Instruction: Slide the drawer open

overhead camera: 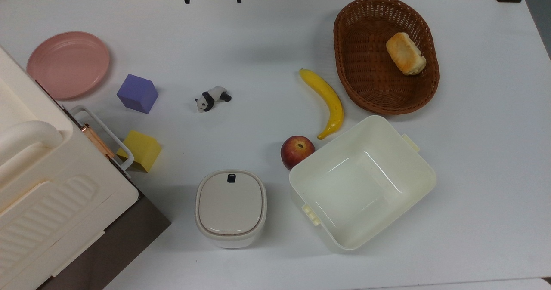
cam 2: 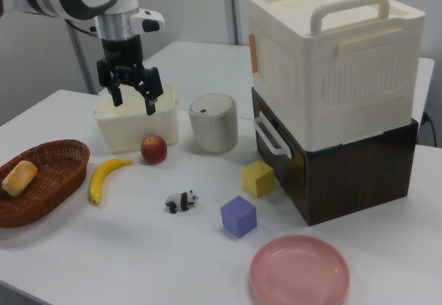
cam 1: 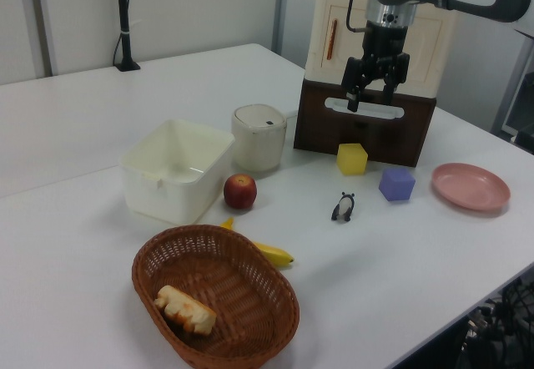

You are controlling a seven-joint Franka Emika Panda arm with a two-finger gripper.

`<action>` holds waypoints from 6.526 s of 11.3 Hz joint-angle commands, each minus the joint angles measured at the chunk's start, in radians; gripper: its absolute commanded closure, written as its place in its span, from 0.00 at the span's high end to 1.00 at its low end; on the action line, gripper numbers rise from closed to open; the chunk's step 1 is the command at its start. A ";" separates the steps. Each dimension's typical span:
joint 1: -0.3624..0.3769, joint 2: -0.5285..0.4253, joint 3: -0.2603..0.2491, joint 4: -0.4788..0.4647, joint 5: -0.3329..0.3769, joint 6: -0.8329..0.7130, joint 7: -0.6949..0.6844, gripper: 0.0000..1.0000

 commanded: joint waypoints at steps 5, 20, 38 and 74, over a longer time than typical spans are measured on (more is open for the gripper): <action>-0.044 0.036 0.005 0.081 0.096 -0.083 -0.006 1.00; 0.014 0.071 -0.004 0.093 -0.015 -0.037 -0.001 1.00; -0.385 0.344 0.296 0.082 -0.234 0.619 -0.491 1.00; -0.429 0.455 0.292 0.105 -0.366 0.728 -0.560 1.00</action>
